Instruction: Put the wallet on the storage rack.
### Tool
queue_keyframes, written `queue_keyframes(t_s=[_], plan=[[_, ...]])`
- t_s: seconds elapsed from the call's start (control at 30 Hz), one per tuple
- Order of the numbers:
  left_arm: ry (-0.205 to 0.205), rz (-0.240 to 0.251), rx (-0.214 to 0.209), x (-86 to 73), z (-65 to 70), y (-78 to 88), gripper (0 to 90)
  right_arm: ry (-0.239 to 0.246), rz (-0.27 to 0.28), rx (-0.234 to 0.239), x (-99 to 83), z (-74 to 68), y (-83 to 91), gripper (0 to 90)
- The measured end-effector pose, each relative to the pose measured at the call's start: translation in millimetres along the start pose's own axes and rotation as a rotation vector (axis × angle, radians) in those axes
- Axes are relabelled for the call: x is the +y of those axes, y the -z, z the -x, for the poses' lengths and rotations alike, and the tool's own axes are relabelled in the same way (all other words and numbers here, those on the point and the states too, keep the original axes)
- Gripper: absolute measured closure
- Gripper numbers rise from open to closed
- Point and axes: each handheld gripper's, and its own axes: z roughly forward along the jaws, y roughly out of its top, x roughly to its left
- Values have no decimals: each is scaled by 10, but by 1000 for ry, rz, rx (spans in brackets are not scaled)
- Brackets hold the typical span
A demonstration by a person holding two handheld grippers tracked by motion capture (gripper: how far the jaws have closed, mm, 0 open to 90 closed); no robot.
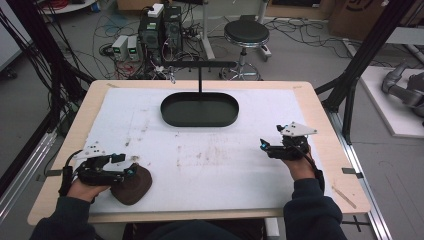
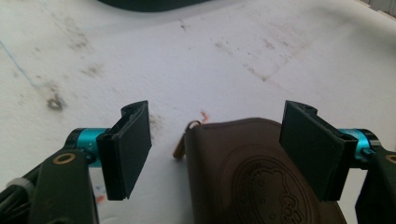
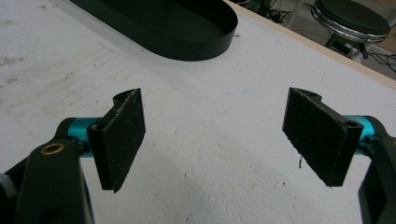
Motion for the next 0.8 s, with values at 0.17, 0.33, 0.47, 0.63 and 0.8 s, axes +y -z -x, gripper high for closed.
queue_keyframes(t_s=[0.17, 0.33, 0.47, 0.63, 0.8], plan=[[38, -75, -19, -48, -23, -93, 298, 6, 0, 4, 7, -17, -3, 215], [114, -106, -97, -87, -100, -162, 340, 3, 1, 5, 3, -5, 3, 215], [135, -129, -154, -85, -129, -181, 405, 3, 6, 1, 3, -6, 8, 215], [150, -133, -150, -54, -150, -161, 496, 3, 3, -6, -3, -3, 29, 215], [162, -54, -70, 4, -213, -75, 561, 0, 6, -7, 0, -3, 34, 215]])
